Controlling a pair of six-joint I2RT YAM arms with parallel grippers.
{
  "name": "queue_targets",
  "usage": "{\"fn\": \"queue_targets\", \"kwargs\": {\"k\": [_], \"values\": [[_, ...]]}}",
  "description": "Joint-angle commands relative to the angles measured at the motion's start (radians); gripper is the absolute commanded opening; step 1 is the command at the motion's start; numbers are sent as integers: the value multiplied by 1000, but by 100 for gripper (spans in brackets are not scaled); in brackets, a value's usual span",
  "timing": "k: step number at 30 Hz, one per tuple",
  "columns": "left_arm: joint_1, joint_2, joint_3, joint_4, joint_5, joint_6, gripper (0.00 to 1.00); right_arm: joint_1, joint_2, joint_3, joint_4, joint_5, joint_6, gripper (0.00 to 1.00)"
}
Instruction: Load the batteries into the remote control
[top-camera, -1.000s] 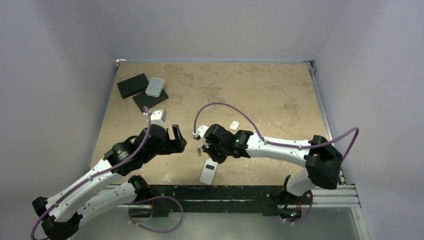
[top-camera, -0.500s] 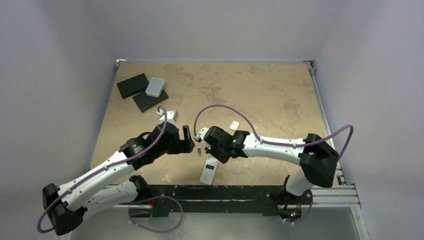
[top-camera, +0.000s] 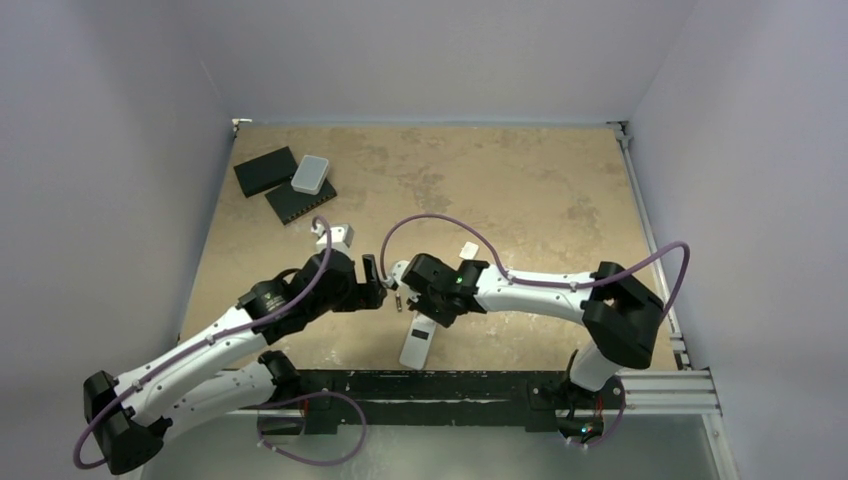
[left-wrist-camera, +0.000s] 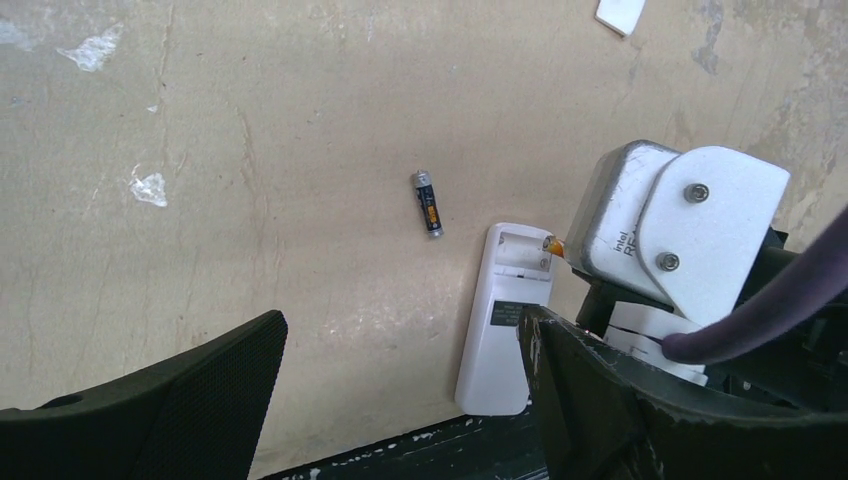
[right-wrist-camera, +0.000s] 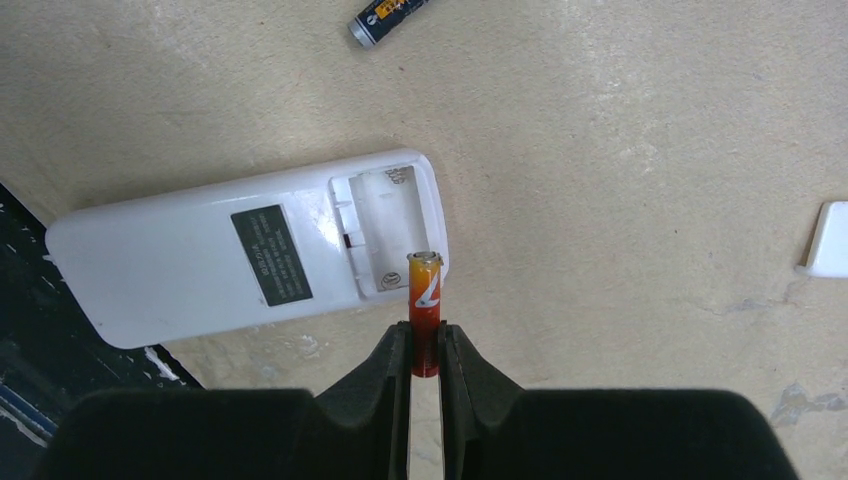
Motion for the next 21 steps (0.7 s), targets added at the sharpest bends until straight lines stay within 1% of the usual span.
{"fn": "queue_targets", "kwargs": {"k": [1, 4, 11, 21], "values": [[1, -34, 11, -46, -57, -35, 87, 3, 22, 56, 2, -26, -30, 0], [1, -37, 25, -88, -78, -57, 86, 3, 41, 68, 5, -48, -32, 0], [1, -59, 35, -120, -89, -86, 84, 3, 71, 90, -7, -69, -37, 0], [2, -59, 40, -119, -89, -82, 84, 3, 84, 106, -31, -22, -35, 0]]}}
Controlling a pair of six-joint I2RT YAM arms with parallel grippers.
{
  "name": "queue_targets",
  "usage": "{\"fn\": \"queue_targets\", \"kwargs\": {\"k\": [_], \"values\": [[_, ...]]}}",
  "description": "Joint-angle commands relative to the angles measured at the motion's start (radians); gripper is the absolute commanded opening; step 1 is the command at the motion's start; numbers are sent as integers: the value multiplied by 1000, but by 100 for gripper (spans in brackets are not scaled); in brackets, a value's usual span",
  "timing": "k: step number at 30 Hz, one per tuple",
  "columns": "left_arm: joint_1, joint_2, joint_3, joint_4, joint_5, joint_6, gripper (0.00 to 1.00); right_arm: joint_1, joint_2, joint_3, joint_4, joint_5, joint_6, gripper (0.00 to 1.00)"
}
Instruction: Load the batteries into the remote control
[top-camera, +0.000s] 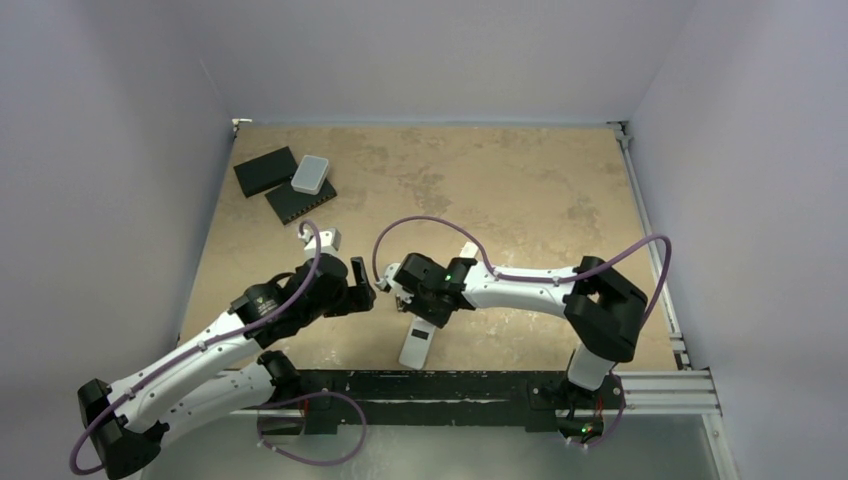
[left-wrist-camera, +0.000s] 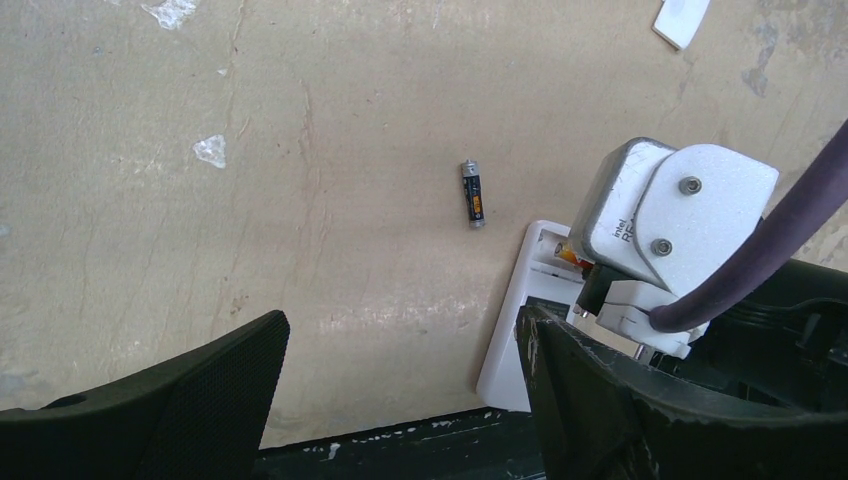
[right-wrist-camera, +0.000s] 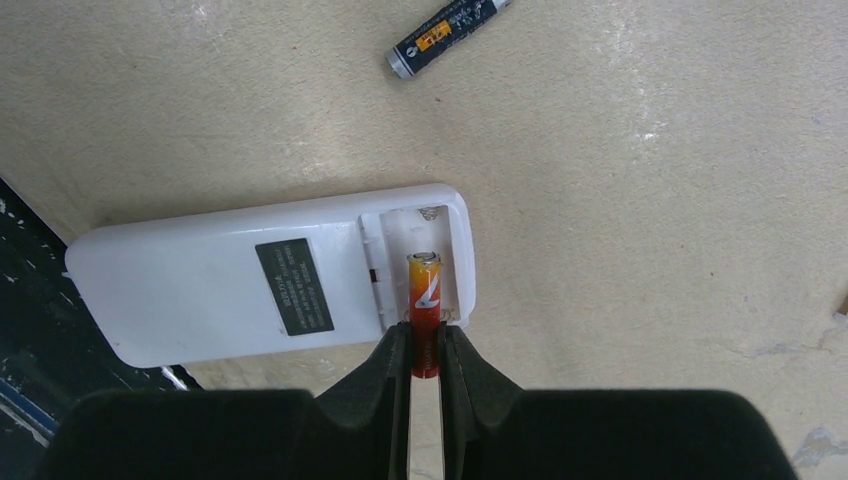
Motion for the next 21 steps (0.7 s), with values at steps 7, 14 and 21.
{"fn": "queue_targets", "kwargs": {"k": [7, 14, 21], "values": [[2, 11, 43, 8, -14, 3, 84, 4, -5, 52, -26, 33, -14, 0], [1, 6, 40, 11, -16, 3, 84, 4, 3, 41, -26, 42, -16, 3], [2, 28, 40, 28, -4, 8, 84, 5, 27, 64, -29, 27, -11, 6]]}}
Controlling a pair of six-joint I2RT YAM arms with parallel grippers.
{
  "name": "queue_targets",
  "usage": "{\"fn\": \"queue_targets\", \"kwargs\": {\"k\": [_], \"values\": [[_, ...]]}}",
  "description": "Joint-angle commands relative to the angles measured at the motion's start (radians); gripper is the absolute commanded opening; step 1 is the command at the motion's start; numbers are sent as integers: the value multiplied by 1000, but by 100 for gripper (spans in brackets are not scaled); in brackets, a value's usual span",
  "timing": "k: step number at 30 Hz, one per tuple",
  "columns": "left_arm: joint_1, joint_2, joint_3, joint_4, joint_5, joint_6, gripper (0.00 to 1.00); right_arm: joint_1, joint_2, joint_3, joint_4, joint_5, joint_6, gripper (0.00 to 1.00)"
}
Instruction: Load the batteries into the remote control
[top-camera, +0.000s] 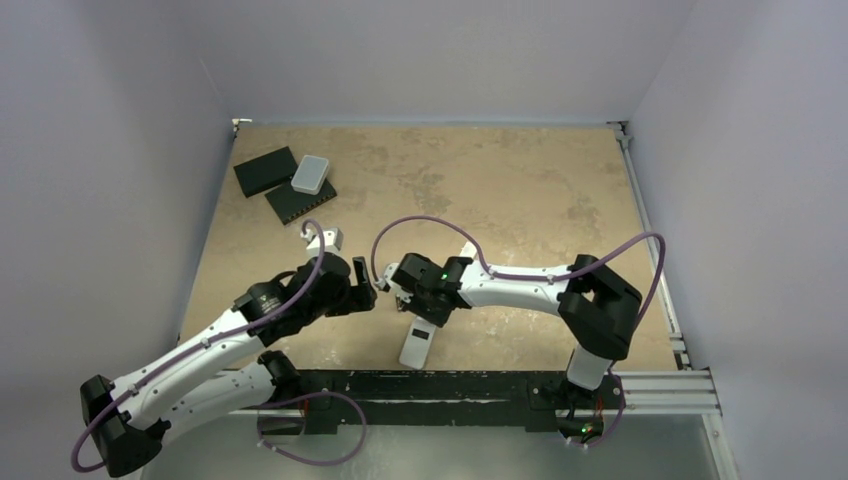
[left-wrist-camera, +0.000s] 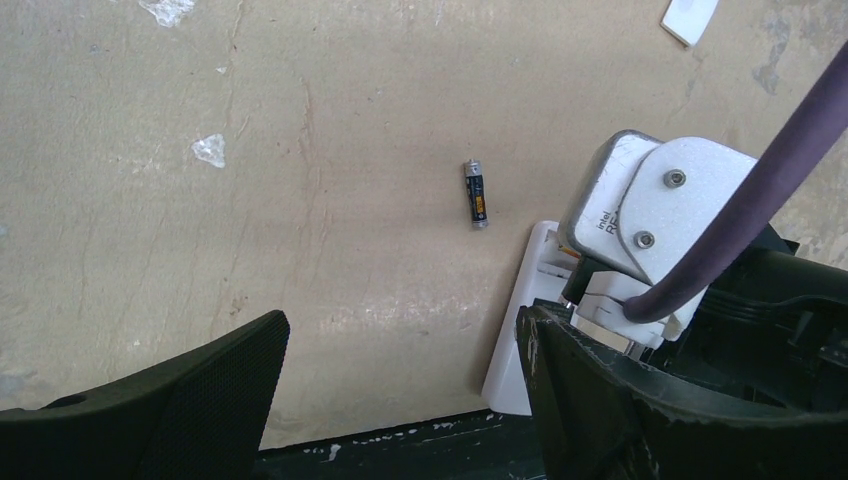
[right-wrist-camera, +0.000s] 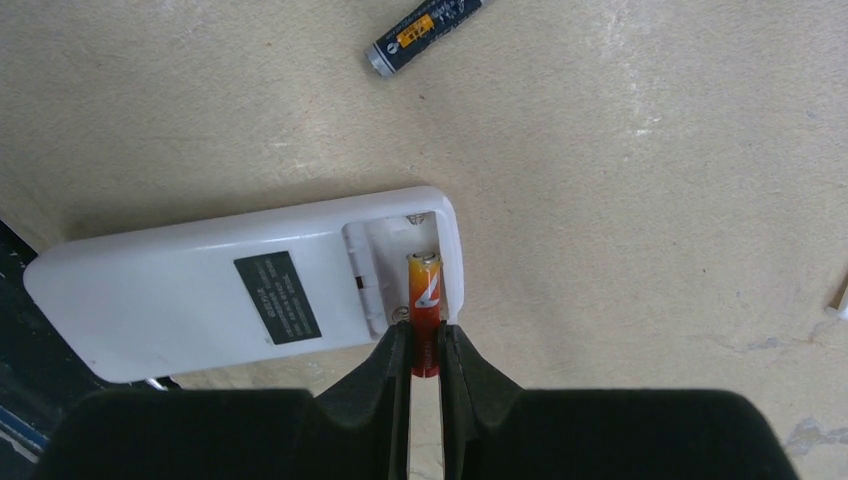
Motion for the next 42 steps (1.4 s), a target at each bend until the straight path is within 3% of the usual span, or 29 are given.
{"fn": "queue_targets", "kwargs": {"k": [1, 42], "values": [[1, 11, 38, 25, -5, 7, 84, 3, 7, 43, -10, 4, -11, 7], [2, -14, 19, 23, 2, -1, 84, 3, 5, 75, -9, 3, 19, 28]]}}
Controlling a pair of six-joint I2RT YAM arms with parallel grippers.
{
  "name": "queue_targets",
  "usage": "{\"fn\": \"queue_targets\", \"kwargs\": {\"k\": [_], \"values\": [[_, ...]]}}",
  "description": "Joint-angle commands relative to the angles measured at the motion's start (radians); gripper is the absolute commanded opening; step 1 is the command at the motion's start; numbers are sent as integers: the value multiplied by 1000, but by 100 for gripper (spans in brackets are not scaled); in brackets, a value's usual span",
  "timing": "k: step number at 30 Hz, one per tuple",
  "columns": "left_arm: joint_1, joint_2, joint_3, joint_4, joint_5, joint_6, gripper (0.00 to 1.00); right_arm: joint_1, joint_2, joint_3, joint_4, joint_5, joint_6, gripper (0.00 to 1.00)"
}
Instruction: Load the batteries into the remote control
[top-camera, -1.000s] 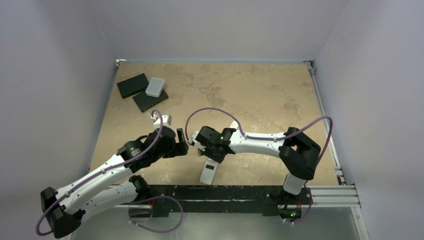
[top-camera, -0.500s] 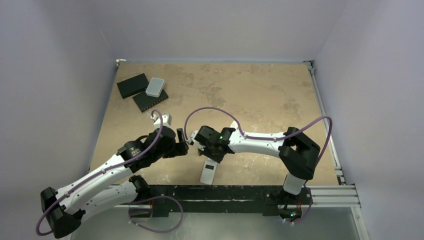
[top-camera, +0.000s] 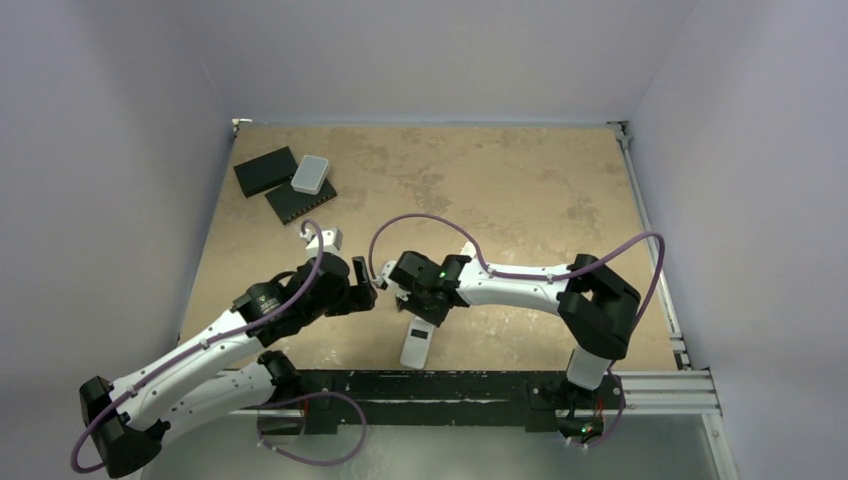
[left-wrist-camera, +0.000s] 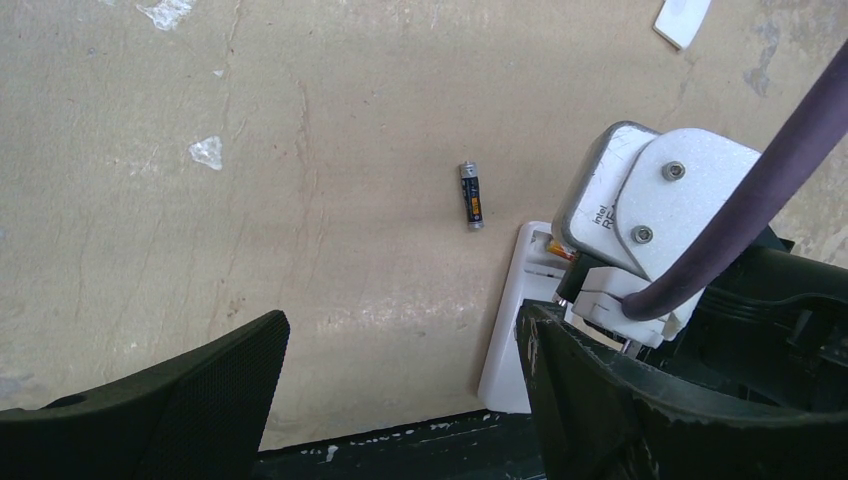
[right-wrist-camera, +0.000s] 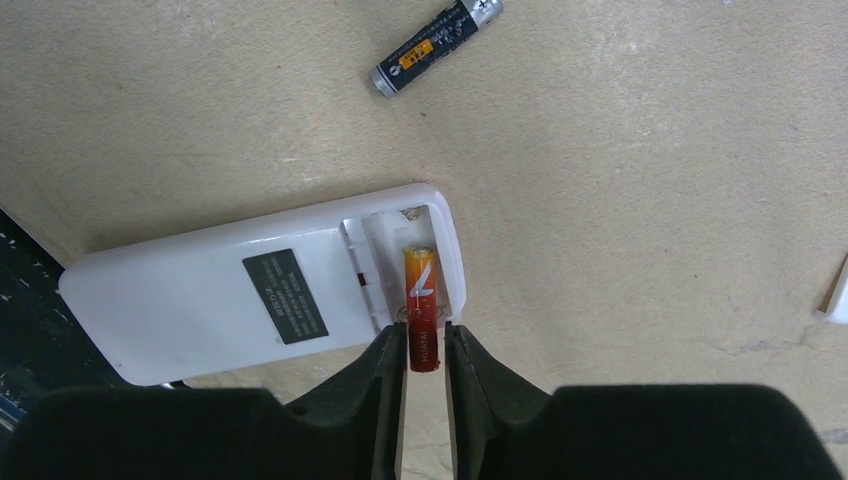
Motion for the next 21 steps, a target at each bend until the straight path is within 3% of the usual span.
{"fn": "queue_targets", "kwargs": {"k": [1, 11, 21], "values": [[2, -15, 20, 18, 0, -1, 84, 3, -8, 43, 9, 3, 10, 28], [1, -16, 11, 23, 7, -3, 84, 3, -64, 65, 14, -3, 71, 34], [1, -17, -24, 68, 55, -6, 85, 3, -164, 35, -31, 98, 219, 42]]}}
